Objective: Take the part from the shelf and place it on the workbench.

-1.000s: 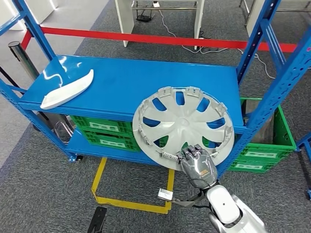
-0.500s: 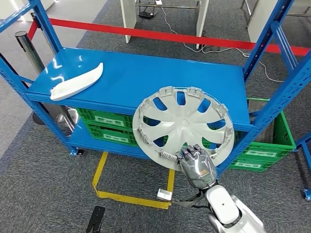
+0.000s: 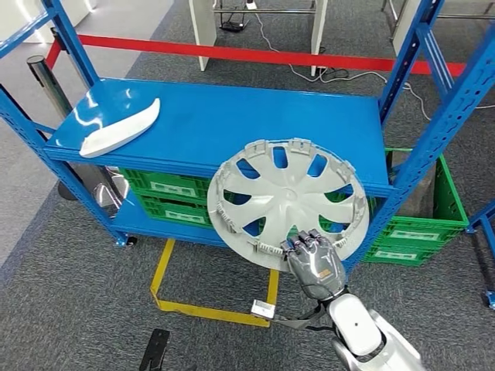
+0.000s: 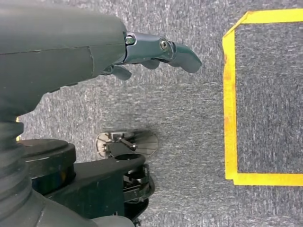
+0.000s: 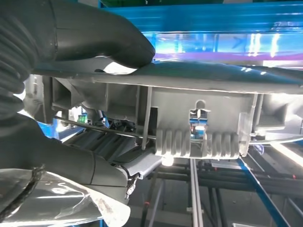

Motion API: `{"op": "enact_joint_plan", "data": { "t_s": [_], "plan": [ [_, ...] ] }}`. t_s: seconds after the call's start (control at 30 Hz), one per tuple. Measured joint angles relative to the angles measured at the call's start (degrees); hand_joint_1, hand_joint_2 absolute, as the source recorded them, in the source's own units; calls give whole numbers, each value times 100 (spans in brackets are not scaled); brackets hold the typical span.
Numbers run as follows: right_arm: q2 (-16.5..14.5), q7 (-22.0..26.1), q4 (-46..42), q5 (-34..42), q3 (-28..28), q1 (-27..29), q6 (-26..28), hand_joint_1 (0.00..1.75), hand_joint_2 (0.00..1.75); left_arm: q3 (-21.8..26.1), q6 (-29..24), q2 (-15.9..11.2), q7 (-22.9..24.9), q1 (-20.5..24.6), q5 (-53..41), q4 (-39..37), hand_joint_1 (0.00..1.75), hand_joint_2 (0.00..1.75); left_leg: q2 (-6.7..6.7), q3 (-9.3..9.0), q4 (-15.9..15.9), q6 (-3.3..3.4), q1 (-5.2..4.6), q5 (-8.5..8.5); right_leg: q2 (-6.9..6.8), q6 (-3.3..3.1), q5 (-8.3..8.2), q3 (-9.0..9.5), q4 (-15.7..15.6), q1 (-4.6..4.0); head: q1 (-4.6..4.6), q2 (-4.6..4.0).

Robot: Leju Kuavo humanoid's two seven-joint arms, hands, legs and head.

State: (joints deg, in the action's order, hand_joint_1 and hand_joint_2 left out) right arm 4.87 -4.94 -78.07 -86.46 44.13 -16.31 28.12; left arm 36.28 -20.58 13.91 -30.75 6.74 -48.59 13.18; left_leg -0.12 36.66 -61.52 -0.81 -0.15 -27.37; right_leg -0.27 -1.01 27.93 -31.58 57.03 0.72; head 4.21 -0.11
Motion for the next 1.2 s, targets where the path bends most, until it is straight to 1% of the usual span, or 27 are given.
{"op": "enact_joint_plan", "data": {
  "t_s": [0.07, 0.1, 0.13, 0.17, 0.2, 0.23, 0.27, 0.3, 0.33, 0.37, 0.43, 0.57, 0.7, 0.8, 0.87, 0.9, 0.93, 0.97, 1.0, 1.03, 1.07, 1.1, 1.13, 1.17, 1.2],
  "plan": [
    [0, 0, 1, 2, 4, 0, -1, 154, 175, 0, -1, -4, -1, -2, 0, 0, 0, 175, -1, 279, -764, -59, 24, -433, -6, -26, -35, -58, 6, -5, 17, 0],
    [0, 0, 1, 2, 5, 1, -1, 154, 175, 0, -1, -7, -1, -5, 0, 0, 0, 175, -1, 382, -1081, -77, 33, -566, -7, -27, -51, -89, 12, -6, 16, 0],
    [0, -1, 2, 4, 5, 4, -1, 154, 175, 0, -1, -8, -1, -8, 0, 0, 0, 175, -1, 400, -1220, -84, 39, -594, -5, -23, -65, -116, 21, -7, 17, 0],
    [0, -1, 2, 7, 7, 9, 0, 154, 175, 0, -1, -8, -5, -9, -1, 0, 0, 175, -1, 308, -1123, -82, 42, -511, -2, -16, -75, -138, 32, -7, 18, 0],
    [0, -2, 2, 13, 8, 13, 2, 154, 175, 0, -1, -9, -14, -8, -2, 0, 0, 175, -1, 119, -820, -70, 44, -348, 2, -9, -81, -151, 43, -7, 18, 0],
    [0, -3, 2, 19, 8, 16, 4, 154, 175, 0, -1, -9, -25, -7, -4, 0, 0, 175, -2, -113, -409, -47, 44, -188, 5, 1, -87, -159, 52, -7, 18, 0],
    [0, -4, 1, 24, 9, 17, 6, 154, 175, 0, -2, -9, -38, -4, -6, 0, 0, 175, -3, -317, -29, -20, 36, -72, 8, 18, -92, -172, 66, -18, 17, 0],
    [0, -4, 0, 28, 9, 14, 9, 154, 175, 0, -4, -8, -51, 0, -8, 0, 0, 175, -3, -450, 244, 6, 30, -14, 11, 40, -100, -195, 81, -29, 16, 0],
    [0, -4, -2, 36, 9, 14, 13, 154, 175, 0, -7, -6, -66, 2, -9, 0, 0, 175, -4, -505, 390, 19, 26, -6, 15, 45, -106, -222, 95, -43, 11, 0],
    [0, 0, -3, 45, 10, 14, 17, 154, 175, 1, -11, -4, -80, -1, -7, 0, 0, 175, -4, -505, 427, 23, 21, -8, 16, 47, -112, -248, 106, -54, 7, 0],
    [0, 17, -4, 68, 15, 23, 23, 154, 175, 2, -16, -1, -106, -12, -7, 0, 0, 175, -7, -482, 441, 27, 14, 7, 15, 39, -132, -268, 98, -50, 3, 0],
    [0, 75, -6, 115, 26, 29, 25, 154, 175, 2, -19, -1, -120, -12, -13, 0, 0, 175, -5, -457, 439, 72, -9, 34, 16, 114, -187, -268, 45, -26, 4, 0],
    [0, 149, -7, 168, 51, 29, 27, 154, 175, 2, -27, -3, -120, -11, -24, 0, 0, 175, -5, -439, 424, 108, -35, 45, 15, 162, -218, -274, 23, -3, 5, 0],
    [0, 193, -8, 167, 72, 27, 26, 154, 175, 2, -39, -10, -118, -11, -40, 0, 0, 175, -6, -407, 386, 171, -61, 47, 10, 231, -254, -285, 4, 23, 9, 0],
    [0, 203, -11, 164, 83, 27, 24, 154, 175, 2, -43, -15, -116, -10, -45, 0, 0, 175, -11, -395, 412, 217, -54, 76, -3, 266, -272, -290, -4, 24, 10, 0],
    [1, 207, -15, 163, 87, 27, 23, 154, 175, 2, -44, -15, -111, -9, -45, 0, 0, 175, -15, -402, 454, 245, -40, 109, -4, 280, -249, -311, 14, 24, 8, 0],
    [2, 211, -21, 163, 92, 25, 22, 154, 175, 2, -45, -15, -104, -8, -46, 0, 0, 175, -22, -408, 499, 279, -24, 147, -1, 290, -164, -364, 106, 23, 3, 0],
    [3, 216, -28, 163, 98, 23, 22, 154, 175, 2, -47, -14, -94, -6, -48, 0, 0, 175, -31, -412, 540, 307, -7, 185, 5, 296, -14, -461, 311, 21, -6, 0],
    [5, 220, -32, 162, 103, 22, 22, 154, 175, 2, -48, -14, -81, -7, -51, 0, 0, 175, -45, -405, 559, 320, 1, 210, 13, 300, 189, -606, 641, 27, -10, 0],
    [6, 225, -34, 162, 109, 21, 22, 154, 175, 2, -48, -14, -68, -11, -55, 0, 0, 175, -62, -388, 562, 325, 3, 224, 15, 308, 399, -766, 1040, 31, -13, 0],
    [8, 228, -34, 161, 113, 26, 21, 154, 175, 2, -47, -15, -54, -16, -57, 0, 0, 175, -88, -372, 559, 317, 4, 234, 15, 319, 548, -904, 1399, 39, -13, 0],
    [10, 232, -33, 161, 116, 33, 19, 154, 175, 2, -43, -16, -41, -24, -59, 0, 0, 175, -122, -360, 554, 304, 9, 243, 15, 331, 605, -971, 1607, 47, -10, 0],
    [11, 236, -33, 161, 118, 40, 17, 154, 175, 2, -37, -17, -28, -29, -59, 0, 0, 175, -166, -348, 545, 287, 19, 251, 18, 343, 554, -934, 1593, 56, -11, 0],
    [13, 239, -33, 161, 120, 46, 16, 154, 175, 2, -30, -18, -19, -32, -60, 0, 0, 175, -221, -336, 527, 263, 34, 254, 38, 352, 404, -775, 1337, 72, -11, 0],
    [13, 242, -33, 161, 121, 48, 16, 154, 175, 2, -22, -18, -13, -33, -60, 0, 0, 175, -280, -321, 500, 230, 52, 251, 109, 362, 234, -545, 930, 95, -12, 0]
  ]
}}
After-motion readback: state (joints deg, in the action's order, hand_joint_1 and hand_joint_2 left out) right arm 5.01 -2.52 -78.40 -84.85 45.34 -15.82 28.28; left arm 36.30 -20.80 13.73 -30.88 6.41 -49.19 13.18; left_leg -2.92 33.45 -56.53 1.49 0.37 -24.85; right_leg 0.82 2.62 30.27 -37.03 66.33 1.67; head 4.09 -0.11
